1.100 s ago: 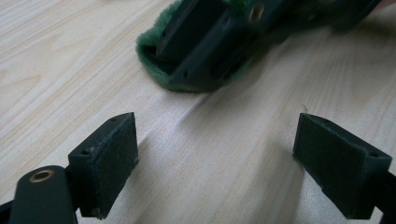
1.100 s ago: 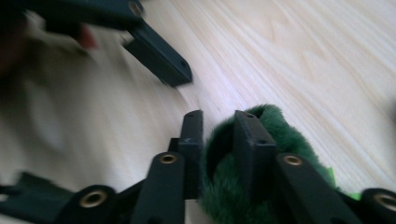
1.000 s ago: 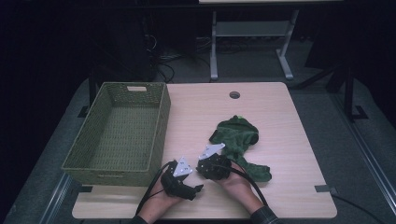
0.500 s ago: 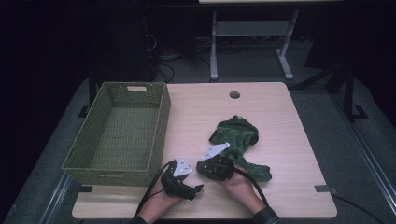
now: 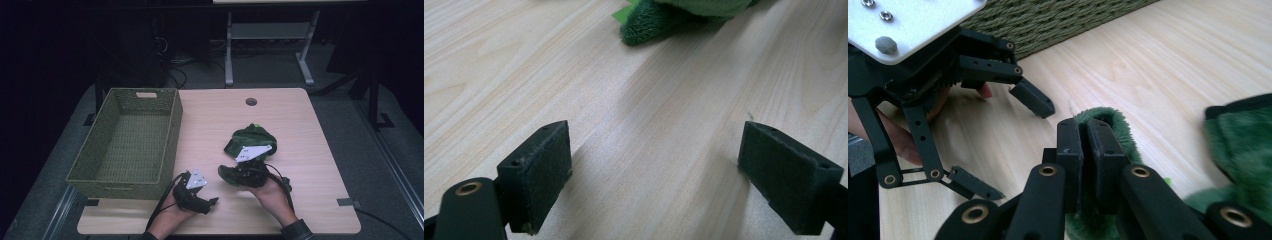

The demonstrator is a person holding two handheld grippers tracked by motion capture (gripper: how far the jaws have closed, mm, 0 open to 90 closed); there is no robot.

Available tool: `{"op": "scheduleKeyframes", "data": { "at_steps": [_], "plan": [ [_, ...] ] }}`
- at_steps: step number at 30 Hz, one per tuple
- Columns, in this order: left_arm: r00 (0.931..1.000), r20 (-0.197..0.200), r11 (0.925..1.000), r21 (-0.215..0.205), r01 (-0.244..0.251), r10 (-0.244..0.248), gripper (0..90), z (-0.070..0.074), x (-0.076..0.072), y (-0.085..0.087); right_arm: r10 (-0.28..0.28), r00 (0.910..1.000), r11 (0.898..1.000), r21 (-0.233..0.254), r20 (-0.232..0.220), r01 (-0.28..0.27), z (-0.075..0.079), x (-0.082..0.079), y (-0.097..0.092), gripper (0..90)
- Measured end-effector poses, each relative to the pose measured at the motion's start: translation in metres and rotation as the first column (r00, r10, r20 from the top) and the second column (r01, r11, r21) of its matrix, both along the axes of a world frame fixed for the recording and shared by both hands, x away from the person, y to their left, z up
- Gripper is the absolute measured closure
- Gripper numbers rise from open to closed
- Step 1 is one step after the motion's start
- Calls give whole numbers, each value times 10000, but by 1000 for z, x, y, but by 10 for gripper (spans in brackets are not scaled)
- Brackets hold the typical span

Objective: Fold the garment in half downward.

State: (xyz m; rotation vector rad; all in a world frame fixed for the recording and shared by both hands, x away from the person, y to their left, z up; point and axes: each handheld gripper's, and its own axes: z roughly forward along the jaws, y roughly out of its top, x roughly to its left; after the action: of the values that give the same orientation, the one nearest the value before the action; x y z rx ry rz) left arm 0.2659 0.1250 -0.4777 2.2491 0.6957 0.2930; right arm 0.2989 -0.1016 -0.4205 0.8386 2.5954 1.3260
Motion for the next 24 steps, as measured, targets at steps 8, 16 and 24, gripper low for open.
{"op": "scheduleKeyframes", "data": {
  "at_steps": [8,16,24],
  "plan": [
    [10000,-17,10000,8,-2,2,132,0,0,0,-442,9990,9988,201,39,441,4,0,-24,842],
    [10000,3,10000,-1,1,-1,132,0,0,0,-1096,9938,9938,186,-189,1099,-3,-2,-46,838],
    [10000,-35,10000,-27,-19,19,132,0,0,0,-1793,9837,9835,-257,-139,1789,-7,-2,-68,833]
  ]
}}
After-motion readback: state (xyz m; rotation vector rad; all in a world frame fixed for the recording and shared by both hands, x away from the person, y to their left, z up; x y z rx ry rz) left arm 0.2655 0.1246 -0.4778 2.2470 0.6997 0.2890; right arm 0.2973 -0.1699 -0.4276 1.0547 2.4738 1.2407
